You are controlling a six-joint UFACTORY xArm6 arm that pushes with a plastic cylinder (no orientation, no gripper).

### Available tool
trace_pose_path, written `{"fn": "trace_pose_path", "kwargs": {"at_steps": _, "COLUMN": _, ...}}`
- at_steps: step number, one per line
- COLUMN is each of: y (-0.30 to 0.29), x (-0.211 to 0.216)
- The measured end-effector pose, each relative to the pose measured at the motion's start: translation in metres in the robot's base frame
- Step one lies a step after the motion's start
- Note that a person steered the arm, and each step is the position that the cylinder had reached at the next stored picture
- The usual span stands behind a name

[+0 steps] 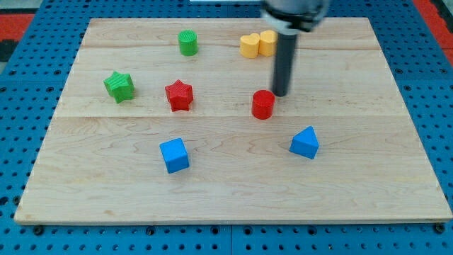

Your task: Slide the red circle to the right side of the red star

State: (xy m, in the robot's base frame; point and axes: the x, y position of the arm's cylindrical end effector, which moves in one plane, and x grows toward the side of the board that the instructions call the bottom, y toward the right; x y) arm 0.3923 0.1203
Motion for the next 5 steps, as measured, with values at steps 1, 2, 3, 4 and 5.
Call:
{"fn": "trace_pose_path", "kwargs": {"at_steps": 1, "y": 0.025, "x": 0.024}}
{"fn": "trace_pose_path", "kwargs": {"at_steps": 2, "y": -0.034, "x": 0.037}}
{"fn": "trace_pose_path", "kwargs": {"at_steps": 3, "y": -0.121, "x": 0.021}}
{"fn": "trace_pose_path", "kwargs": {"at_steps": 4, "y": -0.121, "x": 0.014}}
{"fn": "trace_pose_path", "kwargs": {"at_steps": 5, "y": -0.104, "x": 0.075}}
